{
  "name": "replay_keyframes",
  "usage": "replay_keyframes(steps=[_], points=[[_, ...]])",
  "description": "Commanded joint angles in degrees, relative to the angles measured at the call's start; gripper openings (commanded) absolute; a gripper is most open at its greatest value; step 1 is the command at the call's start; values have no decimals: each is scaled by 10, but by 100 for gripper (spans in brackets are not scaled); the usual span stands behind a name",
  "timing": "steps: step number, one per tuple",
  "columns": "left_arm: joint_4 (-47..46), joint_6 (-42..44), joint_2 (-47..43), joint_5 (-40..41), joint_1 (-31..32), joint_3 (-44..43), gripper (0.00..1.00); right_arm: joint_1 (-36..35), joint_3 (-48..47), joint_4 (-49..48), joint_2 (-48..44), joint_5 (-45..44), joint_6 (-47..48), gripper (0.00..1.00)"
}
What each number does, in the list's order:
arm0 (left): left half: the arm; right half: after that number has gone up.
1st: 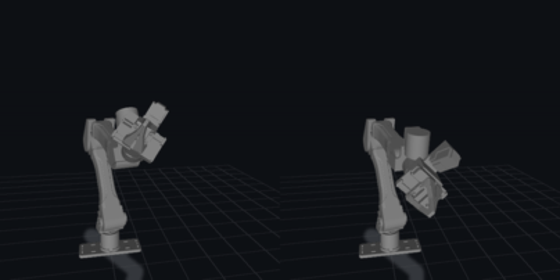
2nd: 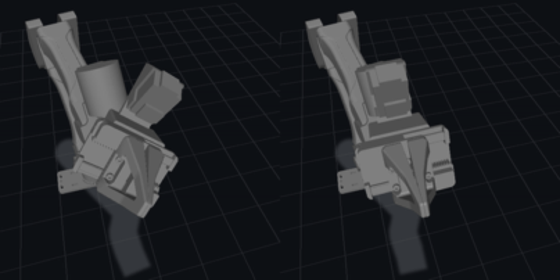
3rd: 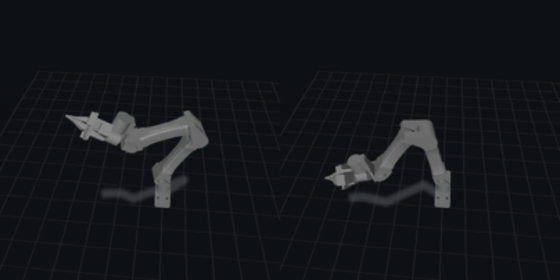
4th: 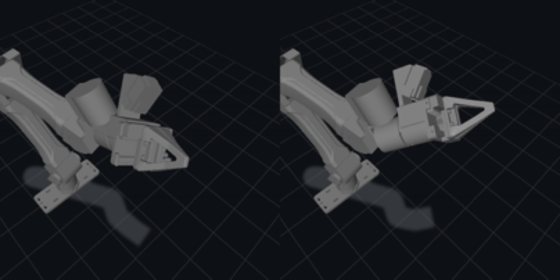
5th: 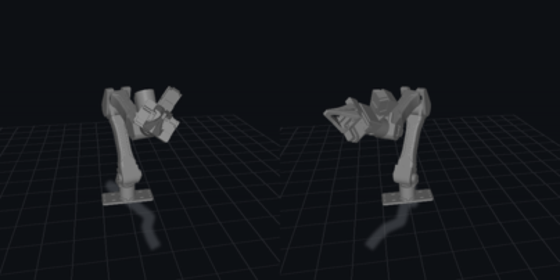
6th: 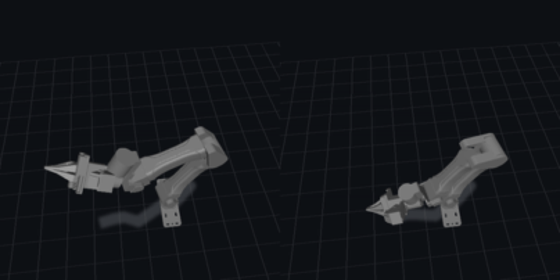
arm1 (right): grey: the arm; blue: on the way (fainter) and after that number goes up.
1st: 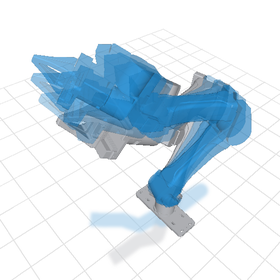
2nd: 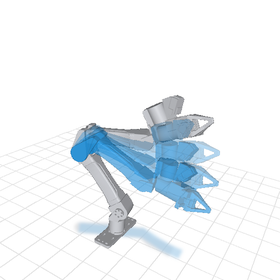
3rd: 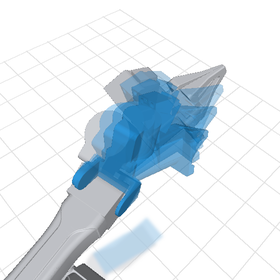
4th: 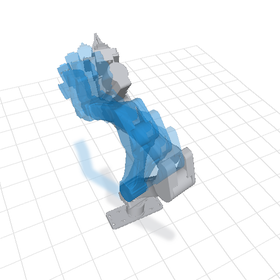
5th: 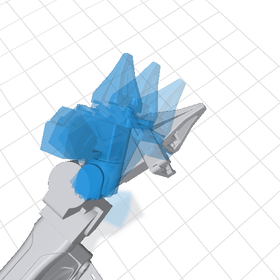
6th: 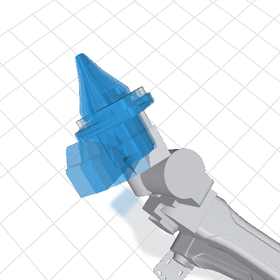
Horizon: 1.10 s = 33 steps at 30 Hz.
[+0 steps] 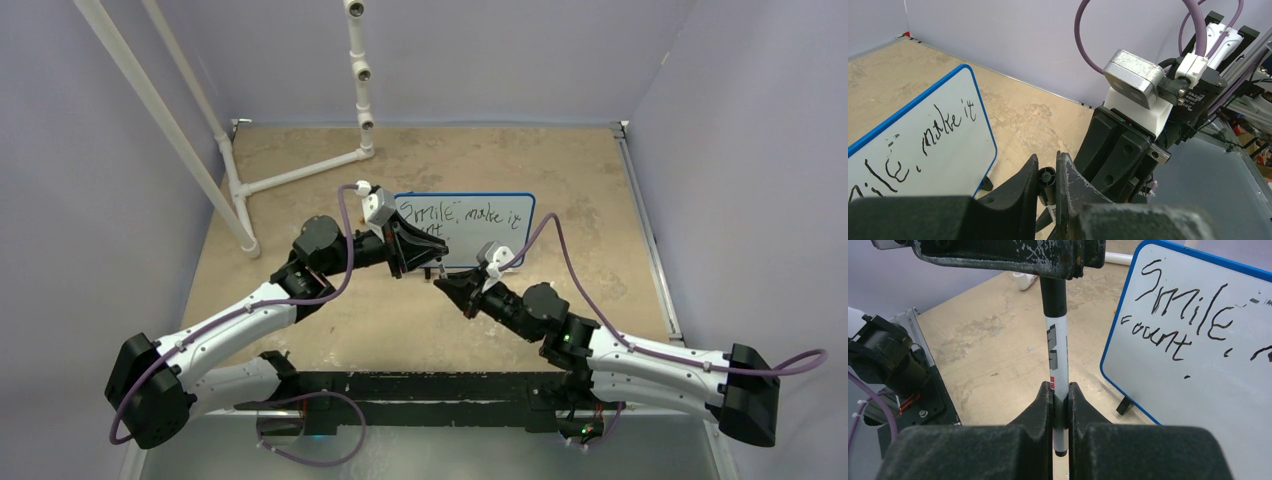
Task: Write a sentence on the whiteboard
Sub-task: Close the whiteboard marker at the center of the board, then place the whiteboard marker at the center of the board.
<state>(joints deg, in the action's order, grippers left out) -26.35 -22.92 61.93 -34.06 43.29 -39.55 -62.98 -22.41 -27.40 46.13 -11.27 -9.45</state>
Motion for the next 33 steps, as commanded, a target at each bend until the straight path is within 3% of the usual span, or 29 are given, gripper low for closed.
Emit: replay_keyframes(steps=[1, 6, 9, 11, 14, 20, 26, 33], points=[[256, 9, 45, -130, 34, 61, 0, 22, -67, -373, -35, -80, 8, 0], [248, -7, 34, -49, 33, 24, 0, 22, -72, -336, -42, -62, -4, 0], [262, 5, 26, 58, 29, -35, 0, 22, -80, -232, -60, -47, -21, 0], [281, 10, 24, 130, 24, -89, 11, 22, -80, -138, -79, -37, -41, 0], [282, 10, 18, 208, -9, -145, 37, 22, -75, -18, -103, -31, -91, 0], [285, 16, -5, 237, -96, -196, 60, 22, -85, 171, -88, -2, -165, 0], [351, 36, -2, 332, -145, -219, 67, 22, -83, 269, -41, -6, -233, 0], [331, 14, -10, 323, -223, -163, 72, 22, -74, 313, 70, 31, -275, 3]])
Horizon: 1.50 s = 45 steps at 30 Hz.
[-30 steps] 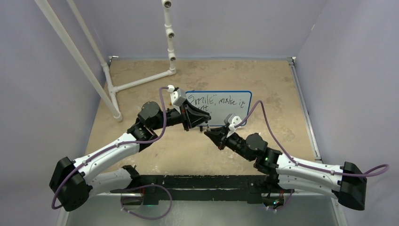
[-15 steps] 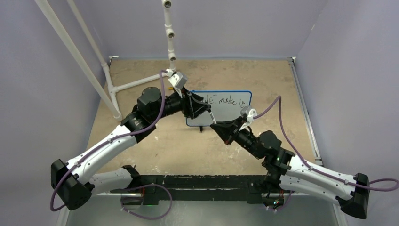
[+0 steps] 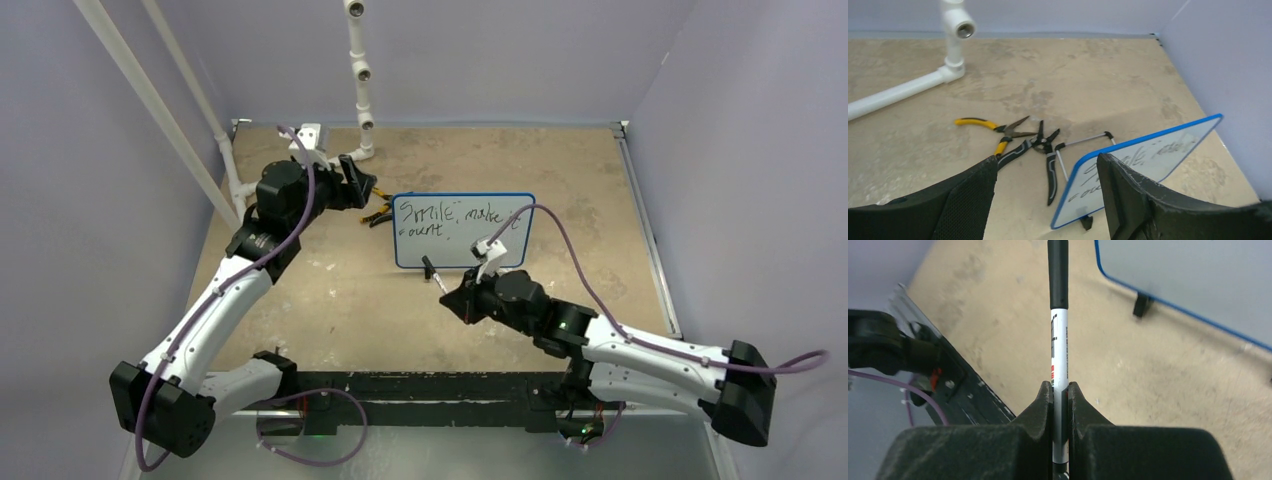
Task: Write a sentence on the whiteboard
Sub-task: Place the whiteboard marker at the center of the board, then reset both arms
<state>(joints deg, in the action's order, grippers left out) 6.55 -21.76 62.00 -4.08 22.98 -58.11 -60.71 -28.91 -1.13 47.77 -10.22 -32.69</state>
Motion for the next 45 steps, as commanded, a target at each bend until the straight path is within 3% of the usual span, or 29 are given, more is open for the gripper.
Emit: replay_keyframes(steps=[1, 8, 12, 15, 18, 24, 33, 38, 45], points=[[3, 7, -9, 27, -21, 30, 73, -1, -13, 57, 71, 17, -48, 4], [14, 46, -12, 58, -22, 51, 75, -1, -19, 55, 149, 1, -72, 30], [17, 49, -14, 65, -22, 57, 76, -1, -27, 61, 143, -27, -76, 57], [16, 52, -18, 72, -22, 57, 76, 0, -48, 62, 125, -49, -55, 72], [13, 55, -24, 77, -22, 61, 78, 1, -95, 62, 106, -73, -13, 96], [16, 55, -28, 98, -22, 56, 79, 59, -211, 41, 102, -103, 89, 99], [19, 77, -46, 128, -24, 57, 80, 357, -258, -27, 75, 47, 138, 99], [14, 75, -73, 183, -24, 65, 82, 447, -219, -51, 13, -1, 165, 99], [9, 76, -97, 214, -24, 72, 83, 454, -67, -187, -102, -59, 210, 99]])
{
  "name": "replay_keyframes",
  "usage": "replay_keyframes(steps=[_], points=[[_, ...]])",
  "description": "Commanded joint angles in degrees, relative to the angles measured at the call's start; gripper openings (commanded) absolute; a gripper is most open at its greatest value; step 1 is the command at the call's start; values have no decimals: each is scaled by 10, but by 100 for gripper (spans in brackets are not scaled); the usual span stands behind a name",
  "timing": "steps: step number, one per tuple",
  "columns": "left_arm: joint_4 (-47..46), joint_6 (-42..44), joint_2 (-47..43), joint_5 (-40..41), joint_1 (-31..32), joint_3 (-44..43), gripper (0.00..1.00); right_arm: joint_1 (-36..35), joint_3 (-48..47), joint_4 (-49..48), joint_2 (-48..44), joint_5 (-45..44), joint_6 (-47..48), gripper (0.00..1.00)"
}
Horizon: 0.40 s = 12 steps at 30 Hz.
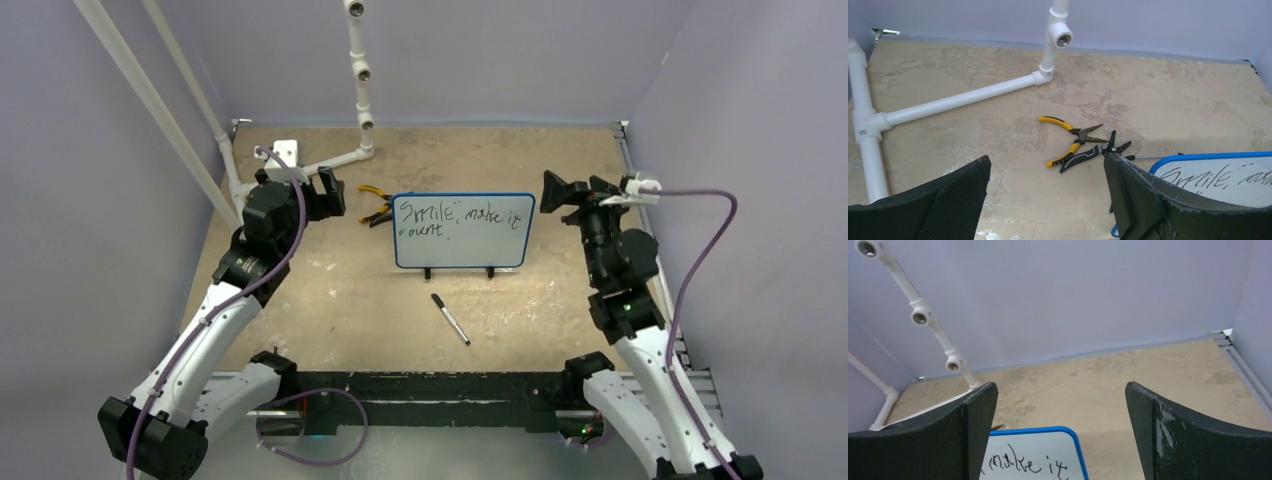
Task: Write a sentence on the whiteboard
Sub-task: Reset both arms
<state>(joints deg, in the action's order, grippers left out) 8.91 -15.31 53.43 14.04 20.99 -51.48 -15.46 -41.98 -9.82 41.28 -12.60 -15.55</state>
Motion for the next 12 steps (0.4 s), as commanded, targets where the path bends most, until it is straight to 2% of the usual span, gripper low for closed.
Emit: replay_keyframes(steps=[1, 12], points=[[-14, 12, -13, 37, -4, 6, 83, 2, 78, -114, -44, -38, 39, 98], [-21, 19, -37, 66, -4, 21, 84, 2, 156, -182, -92, -51, 52, 99]])
